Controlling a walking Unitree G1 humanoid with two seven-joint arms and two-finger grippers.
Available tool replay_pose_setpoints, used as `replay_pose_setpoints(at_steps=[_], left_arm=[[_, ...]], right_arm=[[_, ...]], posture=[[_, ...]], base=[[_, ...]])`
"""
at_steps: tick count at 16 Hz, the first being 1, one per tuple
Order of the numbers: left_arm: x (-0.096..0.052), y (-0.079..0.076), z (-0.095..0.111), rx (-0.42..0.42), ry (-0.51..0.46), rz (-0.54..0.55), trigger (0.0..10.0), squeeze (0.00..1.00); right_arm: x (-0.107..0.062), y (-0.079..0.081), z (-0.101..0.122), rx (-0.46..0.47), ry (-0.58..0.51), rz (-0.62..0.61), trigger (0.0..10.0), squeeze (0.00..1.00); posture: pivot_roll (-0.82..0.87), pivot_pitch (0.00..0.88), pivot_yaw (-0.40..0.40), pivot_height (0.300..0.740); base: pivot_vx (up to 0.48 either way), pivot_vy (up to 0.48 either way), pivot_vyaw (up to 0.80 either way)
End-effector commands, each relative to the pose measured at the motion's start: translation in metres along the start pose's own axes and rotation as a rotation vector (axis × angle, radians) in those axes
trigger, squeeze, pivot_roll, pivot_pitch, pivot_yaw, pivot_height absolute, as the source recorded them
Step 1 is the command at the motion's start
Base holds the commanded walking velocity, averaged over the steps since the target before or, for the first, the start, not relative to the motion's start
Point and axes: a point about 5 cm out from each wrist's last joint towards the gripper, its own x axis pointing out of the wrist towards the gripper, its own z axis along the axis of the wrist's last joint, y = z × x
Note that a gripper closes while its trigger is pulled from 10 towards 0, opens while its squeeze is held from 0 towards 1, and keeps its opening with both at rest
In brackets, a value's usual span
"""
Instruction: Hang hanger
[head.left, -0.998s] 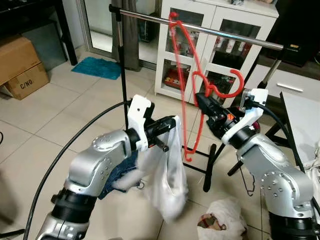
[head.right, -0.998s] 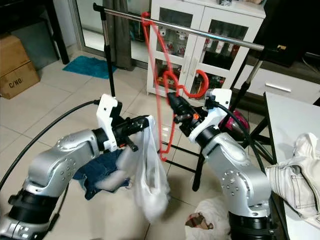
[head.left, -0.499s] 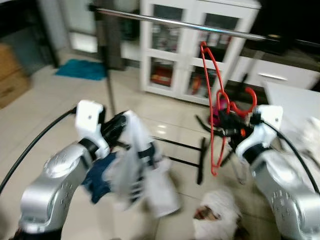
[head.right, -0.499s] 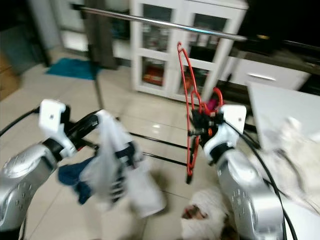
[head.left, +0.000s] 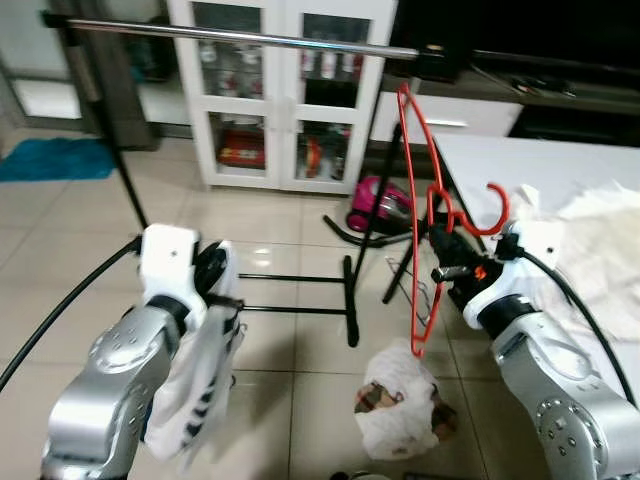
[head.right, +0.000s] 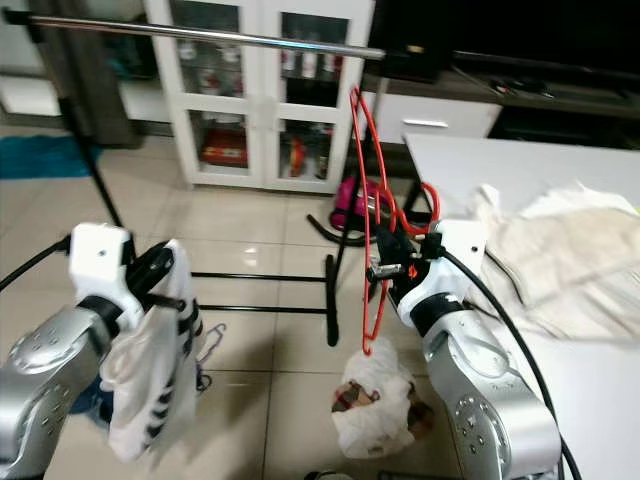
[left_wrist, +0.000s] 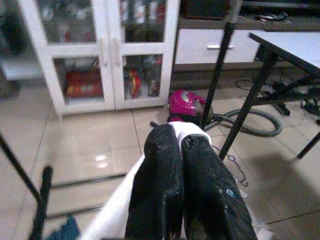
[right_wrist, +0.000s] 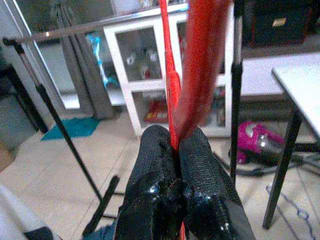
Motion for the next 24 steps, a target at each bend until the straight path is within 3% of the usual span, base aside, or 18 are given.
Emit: replay_pose_setpoints(at_steps=[1, 5, 8, 13, 15, 17, 21, 24], left_arm=[[0.003, -0.005, 0.004, 0.025, -0.022, -0.015, 10.0, 0.00], [0.005, -0.012, 0.012, 0.006, -0.088, 0.016, 10.0, 0.00], [0.012, -0.005, 0.016, -0.023, -0.195, 0.161, 10.0, 0.00], [0.010, -0.012, 0.018, -0.044, -0.200, 0.071, 10.0, 0.00], [0.004, -0.019, 0.017, -0.033, -0.145, -0.064, 10.0, 0.00], [0.002, -0.018, 0.013, 0.006, -0.131, -0.057, 10.0, 0.00], [-0.003, -0.018, 0.010, -0.012, -0.098, -0.076, 10.0, 0.00], [-0.004, -0.018, 0.023, -0.062, -0.191, -0.072, 10.0, 0.00]], right_arm=[[-0.002, -0.002, 0.006, -0.019, -0.034, -0.021, 10.0, 0.00], [0.000, -0.008, 0.007, -0.085, -0.037, -0.089, 10.0, 0.00], [0.000, -0.006, 0.013, -0.077, -0.057, -0.105, 10.0, 0.00], [-0.009, -0.008, 0.013, -0.067, -0.066, -0.154, 10.0, 0.00], [-0.008, -0.006, 0.012, -0.057, -0.043, -0.133, 10.0, 0.00], [-0.008, -0.005, 0.011, -0.063, -0.040, -0.132, 10.0, 0.00], [-0.014, -0.004, 0.012, -0.043, -0.042, -0.164, 10.0, 0.00], [-0.016, -0.005, 0.013, -0.052, -0.053, -0.183, 10.0, 0.00]], posture=[[-0.05, 0.000, -0.043, 0.740], [-0.03, 0.000, -0.060, 0.740], [-0.05, 0.000, -0.045, 0.740], [-0.07, 0.000, -0.039, 0.740], [-0.05, 0.000, -0.052, 0.740], [-0.05, 0.000, -0.040, 0.740], [-0.06, 0.000, -0.032, 0.740], [-0.07, 0.000, -0.039, 0.740]], base=[[0.000, 0.000, -0.80], [0.000, 0.000, -0.80], [0.000, 0.000, -0.80], [0.000, 0.000, -0.80], [0.000, 0.000, -0.80], [0.000, 0.000, -0.80], [0.000, 0.000, -0.80], [0.000, 0.000, -0.80]])
